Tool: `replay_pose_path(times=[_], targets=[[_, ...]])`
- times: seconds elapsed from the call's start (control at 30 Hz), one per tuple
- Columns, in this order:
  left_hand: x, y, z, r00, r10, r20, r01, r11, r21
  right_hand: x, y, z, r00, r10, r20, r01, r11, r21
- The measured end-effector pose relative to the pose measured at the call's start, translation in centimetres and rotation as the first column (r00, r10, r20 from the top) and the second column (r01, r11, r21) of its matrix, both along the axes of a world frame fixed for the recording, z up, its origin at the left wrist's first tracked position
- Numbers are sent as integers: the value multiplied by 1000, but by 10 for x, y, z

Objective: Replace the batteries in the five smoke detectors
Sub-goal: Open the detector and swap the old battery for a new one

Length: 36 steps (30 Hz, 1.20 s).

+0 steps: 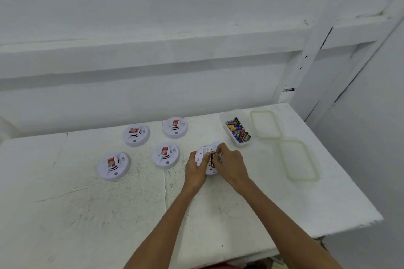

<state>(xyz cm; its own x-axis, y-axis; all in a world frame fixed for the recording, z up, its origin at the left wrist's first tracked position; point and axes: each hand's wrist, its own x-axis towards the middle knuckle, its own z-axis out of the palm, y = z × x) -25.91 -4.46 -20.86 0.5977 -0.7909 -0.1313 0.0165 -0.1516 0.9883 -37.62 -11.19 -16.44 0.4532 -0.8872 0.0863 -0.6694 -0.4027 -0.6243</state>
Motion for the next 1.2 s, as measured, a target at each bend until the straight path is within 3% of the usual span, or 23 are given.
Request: replay_pose_path(times=[0.33, 0.63, 0.8, 0.97, 1.1, 1.2], targets=[[-2, 4, 3, 1000, 8, 0, -8, 1000, 4, 5, 0, 5, 996, 23, -83, -26, 999, -36], [-3, 1, 4, 998, 35, -42, -33, 998, 49, 5, 4, 7, 1000, 22, -20, -21, 1000, 19], [-5, 1, 8, 998, 50, -43, -48, 998, 50, 4, 12, 4, 999, -17, -31, 14, 997, -80], [-5, 0, 3, 994, 78, -82, -72, 995, 70, 0, 14, 11, 982, -40, 187, 58, 994, -92], [-7, 1, 9, 997, 55, -61, -51, 996, 73, -25, 0, 35, 879, -190, 437, 207, 978, 10], [-13, 1, 10, 995, 40, -89, -35, 998, 57, -55, -12, 40, 850, -290, 440, 302, 952, 44]])
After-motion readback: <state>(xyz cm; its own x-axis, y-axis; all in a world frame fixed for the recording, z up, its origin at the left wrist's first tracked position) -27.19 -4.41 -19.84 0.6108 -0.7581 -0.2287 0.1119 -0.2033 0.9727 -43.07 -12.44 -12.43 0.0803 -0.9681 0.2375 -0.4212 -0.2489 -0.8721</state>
